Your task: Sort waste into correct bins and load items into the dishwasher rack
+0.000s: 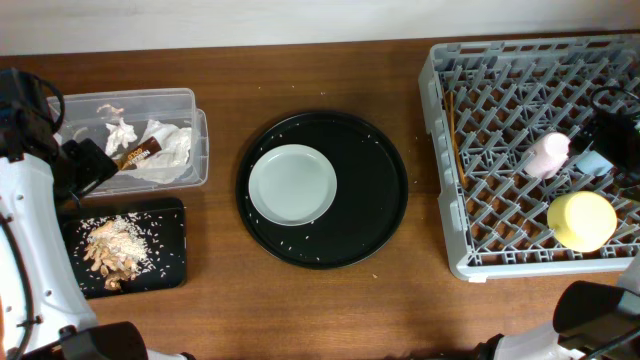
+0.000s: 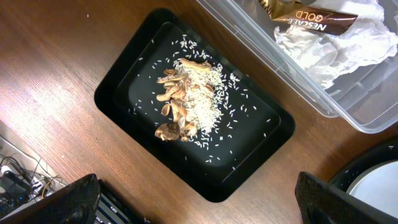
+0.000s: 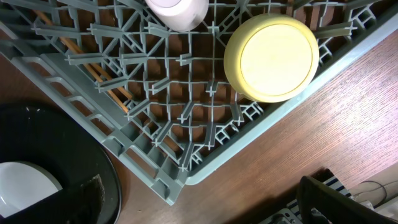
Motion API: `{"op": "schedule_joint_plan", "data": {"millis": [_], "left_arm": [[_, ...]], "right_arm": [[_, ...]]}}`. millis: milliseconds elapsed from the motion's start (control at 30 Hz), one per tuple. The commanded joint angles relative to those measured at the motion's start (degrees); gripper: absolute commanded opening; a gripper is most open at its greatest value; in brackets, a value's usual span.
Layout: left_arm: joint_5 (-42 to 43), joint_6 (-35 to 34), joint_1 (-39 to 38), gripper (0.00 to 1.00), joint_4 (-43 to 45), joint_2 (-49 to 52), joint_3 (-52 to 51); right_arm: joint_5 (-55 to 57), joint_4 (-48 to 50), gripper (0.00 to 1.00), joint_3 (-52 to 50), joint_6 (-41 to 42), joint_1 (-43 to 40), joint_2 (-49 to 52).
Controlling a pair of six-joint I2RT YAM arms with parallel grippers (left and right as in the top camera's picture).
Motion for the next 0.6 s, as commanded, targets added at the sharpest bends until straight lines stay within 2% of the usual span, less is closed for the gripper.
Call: {"op": "schedule_joint_plan", "data": {"millis": [0,33,100,133,167,200,233,367,433,467,500,567], "left_arm": [[-0.2,-0.6,0.1,0.99,-0.2,-0.3,0.2],[-0.2,-0.5,0.1,0.99,-0.2,-0.3,0.2],[-0.2,-0.6,0.1,0.99,-0.2,-0.3,0.2],[-0.2,-0.6,0.1,0.99,-0.2,-0.3,0.2],[-0.2,-0.5,0.1,0.99,-0.2,-0.3,0.2],[-0.2,-0.5,0.1,1.00,-0.2,-0.3,0.2],[-0.2,-0.6,0.1,0.99,-0.2,-0.3,0.2],[-0.2,-0.5,0.1,0.99,-0.2,-0.3,0.2],[-0.2,-0.5,0.1,0.99,-0.2,-0.3,0.2],[-0.2,-0.5,0.1,1.00,-0.2,-0.3,0.2],[-0.2,-0.5,0.1,0.99,-0.2,-0.3,0.2],[-0.2,-0.5,0.1,0.99,-0.2,-0.3,0.2]], "right_arm": [[0.0,0.2,0.98,0.2,0.5,0.0,-0.5],[-4.4,-0.3,0.98,0.2,0.5,0.0,-0.5],[-6.1,-0.1,0.98,0.2,0.5,0.0,-0.5],[-11.1,-0.2,0.98,0.2,0.5,0.0,-0.5],[-22.9,-0.3,0.99,0.2,-0.1,0.2,-0.5],[-35.3,-0.3,0.98,0.2,-9.0,2.8,-0.5],[-36.9,-0.3,0.98,0.2,-11.8,6.1,-0.5],[-24.4,1.1,0.98,0.2,-10.8,29.6,-0.4],[-15.3,4.9,0.98,0.2,-4.4,39.6,0.4],[-5.7,9.6,0.98,0.2,2.3,49.3,2.6],[-1.8,11.6,0.98,0.2,6.0,54.0,4.7],[5.5,14.4,0.98,0.2,8.0,58.8,8.9]]}}
